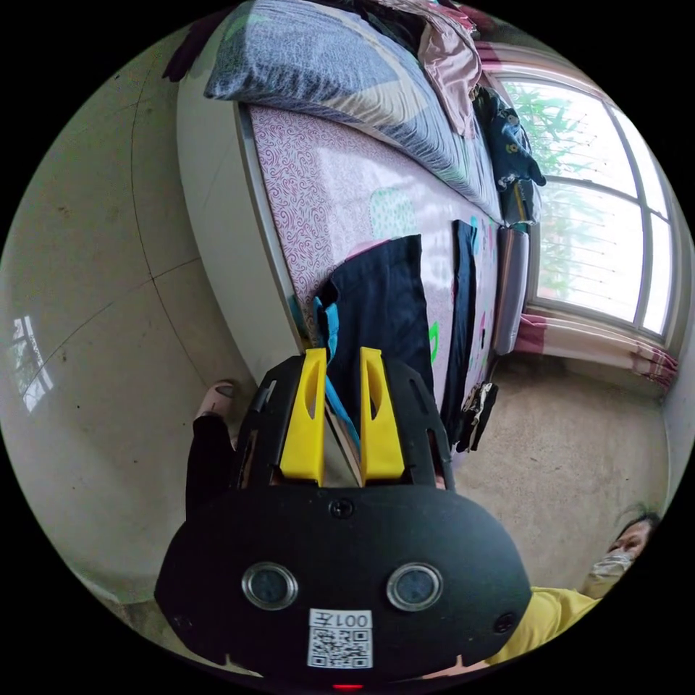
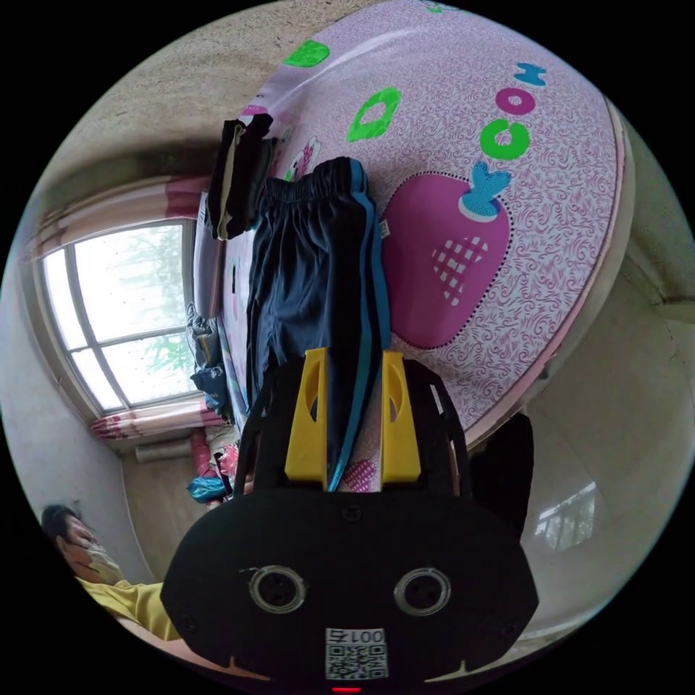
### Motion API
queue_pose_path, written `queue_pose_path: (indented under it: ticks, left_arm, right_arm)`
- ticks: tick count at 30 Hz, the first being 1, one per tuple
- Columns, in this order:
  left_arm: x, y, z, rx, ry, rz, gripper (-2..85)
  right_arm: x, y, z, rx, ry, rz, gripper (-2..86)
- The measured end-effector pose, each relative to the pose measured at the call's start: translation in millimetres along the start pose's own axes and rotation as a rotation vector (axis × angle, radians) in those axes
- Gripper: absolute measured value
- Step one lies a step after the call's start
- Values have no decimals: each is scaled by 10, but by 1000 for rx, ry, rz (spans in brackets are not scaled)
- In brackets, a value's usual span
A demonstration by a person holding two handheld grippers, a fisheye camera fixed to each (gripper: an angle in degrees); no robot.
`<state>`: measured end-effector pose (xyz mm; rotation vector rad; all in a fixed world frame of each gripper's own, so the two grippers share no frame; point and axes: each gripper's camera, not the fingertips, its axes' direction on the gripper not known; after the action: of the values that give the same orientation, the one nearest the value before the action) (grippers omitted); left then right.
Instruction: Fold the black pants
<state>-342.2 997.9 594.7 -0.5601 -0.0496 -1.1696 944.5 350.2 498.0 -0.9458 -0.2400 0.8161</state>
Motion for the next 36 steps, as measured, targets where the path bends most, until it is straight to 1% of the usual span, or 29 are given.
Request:
queue_pose_path:
  ticks: [3,6,9,15,19,21,23,26,36]
  left_arm:
    - [26,-44,31,-6,-13,-8,19]
    - [53,-80,53,-14,-44,-24,-7]
    - [109,-103,33,-11,-80,-7,-15]
    - [172,-166,-81,6,-188,9,-16]
    - [236,-261,-144,-45,-173,46,-14]
    - [269,-291,-191,-75,-137,60,-7]
    - [265,-306,-337,-60,-106,74,8]
    - [184,-326,-470,-54,-86,37,15]
    - [162,-270,-447,-84,-53,12,14]
  right_arm:
    - [-61,-27,100,4,8,-8,86]
    - [-125,-32,146,20,42,-11,47]
    - [-156,-42,165,18,67,-11,27]
    - [-181,-77,188,13,90,-10,22]
    - [-213,-87,208,18,62,0,34]
    - [-233,-60,151,49,22,-10,56]
    - [-225,-27,85,74,13,-15,61]
    - [-148,6,23,86,11,4,62]
    - [-171,-52,147,53,-40,8,77]
